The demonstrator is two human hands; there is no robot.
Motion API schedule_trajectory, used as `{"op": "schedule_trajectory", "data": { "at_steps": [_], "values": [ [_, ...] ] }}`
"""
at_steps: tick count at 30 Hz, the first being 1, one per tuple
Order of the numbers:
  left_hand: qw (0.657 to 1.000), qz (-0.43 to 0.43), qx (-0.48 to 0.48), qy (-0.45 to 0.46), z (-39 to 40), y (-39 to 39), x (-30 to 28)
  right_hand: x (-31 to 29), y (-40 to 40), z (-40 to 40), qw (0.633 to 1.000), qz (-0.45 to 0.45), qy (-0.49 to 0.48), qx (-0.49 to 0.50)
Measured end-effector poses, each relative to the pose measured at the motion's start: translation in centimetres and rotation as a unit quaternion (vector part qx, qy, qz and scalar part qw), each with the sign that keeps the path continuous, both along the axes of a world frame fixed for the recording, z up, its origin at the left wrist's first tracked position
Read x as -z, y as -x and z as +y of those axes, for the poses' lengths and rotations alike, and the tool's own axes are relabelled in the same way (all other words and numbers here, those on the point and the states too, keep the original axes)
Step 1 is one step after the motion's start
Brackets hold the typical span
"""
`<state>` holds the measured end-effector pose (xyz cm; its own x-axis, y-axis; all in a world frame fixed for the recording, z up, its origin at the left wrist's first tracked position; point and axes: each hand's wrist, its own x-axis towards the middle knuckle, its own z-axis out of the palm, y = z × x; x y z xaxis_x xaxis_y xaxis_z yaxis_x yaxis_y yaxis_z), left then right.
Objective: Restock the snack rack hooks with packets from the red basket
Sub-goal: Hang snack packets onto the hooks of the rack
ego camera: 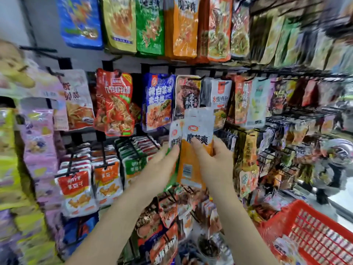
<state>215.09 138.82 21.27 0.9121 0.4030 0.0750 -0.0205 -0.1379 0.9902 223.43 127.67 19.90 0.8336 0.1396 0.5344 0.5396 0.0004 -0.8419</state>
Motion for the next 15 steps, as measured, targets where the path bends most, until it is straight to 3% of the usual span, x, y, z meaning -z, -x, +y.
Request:
{"op": "schedule_trajectory", "data": {
  "at_steps": [2,5,9,12,15],
  "values": [
    [0.999,-0.041,0.028,-0.013,-1.1,-0.8,-1.2,-1.1,-0.2,1.7,0.996,-0.069,0.050,0.000],
    [0.996,-0.081,0.045,0.005,-1.5,-1.8,-3.1,-2.7,-0.9,3.2,0.991,-0.050,0.087,-0.090],
    [0.992,-0.119,0.042,0.013,-0.1,-2.8,-5.3,-5.6,-1.7,2.4,0.976,-0.004,0.055,-0.210],
    [0.991,-0.123,-0.014,0.043,1.2,-3.5,-6.8,-7.9,-2.6,1.9,0.960,0.032,-0.008,-0.279],
    [0.985,-0.145,-0.060,0.068,1.9,-3.9,-7.7,-10.0,-3.9,2.2,0.973,-0.048,-0.005,-0.224]
  ]
}}
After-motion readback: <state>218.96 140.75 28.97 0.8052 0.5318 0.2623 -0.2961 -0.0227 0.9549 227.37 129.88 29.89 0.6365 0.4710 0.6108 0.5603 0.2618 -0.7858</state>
